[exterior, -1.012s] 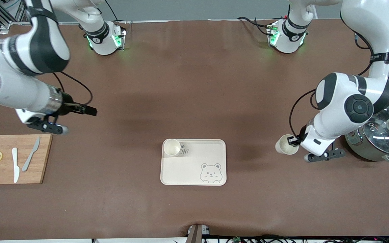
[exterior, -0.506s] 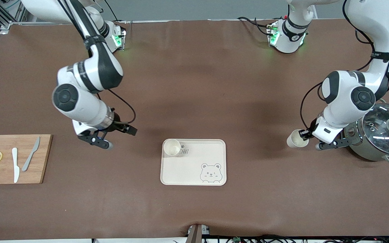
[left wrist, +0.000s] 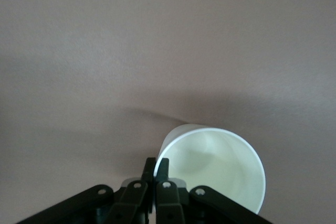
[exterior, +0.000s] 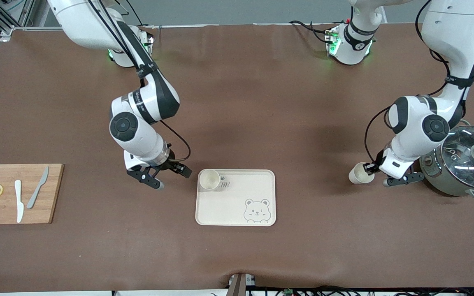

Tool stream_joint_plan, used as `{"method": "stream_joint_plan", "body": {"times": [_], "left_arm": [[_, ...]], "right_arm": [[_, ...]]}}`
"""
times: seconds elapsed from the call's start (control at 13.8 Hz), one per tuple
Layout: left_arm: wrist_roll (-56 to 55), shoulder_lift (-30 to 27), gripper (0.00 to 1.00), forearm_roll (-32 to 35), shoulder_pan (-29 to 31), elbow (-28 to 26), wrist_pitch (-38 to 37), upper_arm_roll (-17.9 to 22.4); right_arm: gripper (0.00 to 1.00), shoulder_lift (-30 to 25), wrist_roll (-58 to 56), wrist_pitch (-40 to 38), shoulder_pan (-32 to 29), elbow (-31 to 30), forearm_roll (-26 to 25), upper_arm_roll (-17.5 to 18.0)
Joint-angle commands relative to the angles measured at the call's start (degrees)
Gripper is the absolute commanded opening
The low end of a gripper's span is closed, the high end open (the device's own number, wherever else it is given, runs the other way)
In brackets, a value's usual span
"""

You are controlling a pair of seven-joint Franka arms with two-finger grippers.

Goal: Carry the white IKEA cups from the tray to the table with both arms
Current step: 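Set the cup down with the left gripper while the right gripper grasps the cup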

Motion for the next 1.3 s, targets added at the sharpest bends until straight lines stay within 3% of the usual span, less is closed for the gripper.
{"method": "stream_joint_plan", "body": {"times": [0.0,0.07,0.14,0.22,0.36,0.51,0.58,0.65,0.87,0.94,1.23], "left_arm": [[0.12,0.80,0.02,0.94,0.68,0.09,1.03,-0.68],[0.12,0.80,0.31,0.94,0.68,0.18,1.03,-0.68],[0.12,0.80,0.81,0.94,0.68,0.27,1.03,-0.68],[0.21,0.71,1.00,0.94,0.68,0.35,1.03,-0.68],[0.04,-0.42,1.00,0.94,0.68,0.70,0.59,-0.68],[-0.14,-2.35,1.00,0.94,0.59,1.76,-1.51,-0.68],[0.03,-3.23,1.00,0.94,0.68,2.89,-3.09,-0.68],[0.03,-3.76,1.00,0.94,0.68,4.64,-5.02,-0.68],[0.82,-4.38,1.00,0.94,0.68,12.20,-14.85,-0.68],[0.82,-4.56,1.00,0.94,0.59,14.05,-17.40,-0.68],[2.14,-6.05,1.00,1.03,0.59,19.59,-24.18,-0.15]], "right_arm": [[1.00,4.57,3.74,-0.10,2.44,5.02,-0.11,-0.55],[1.00,6.24,5.32,0.69,3.76,6.51,-0.29,-0.72],[1.00,7.73,6.47,1.13,4.12,8.18,-0.29,-0.73],[1.00,8.96,7.00,1.22,4.38,9.50,-0.38,-0.73],[0.96,10.12,7.18,1.31,5.00,9.95,-0.47,-0.73],[0.71,10.29,7.09,1.31,5.18,9.95,-0.73,-0.81],[0.62,10.47,7.18,1.31,5.18,9.87,-1.43,-0.81],[0.60,11.17,7.18,1.31,5.18,9.95,-1.61,-0.81],[0.04,11.96,8.40,2.80,5.09,9.95,-1.26,-0.73],[0.00,11.97,9.28,2.80,5.09,9.95,-1.35,-0.73],[0.00,11.70,9.20,1.58,4.48,12.14,-0.74,-0.73]]}}
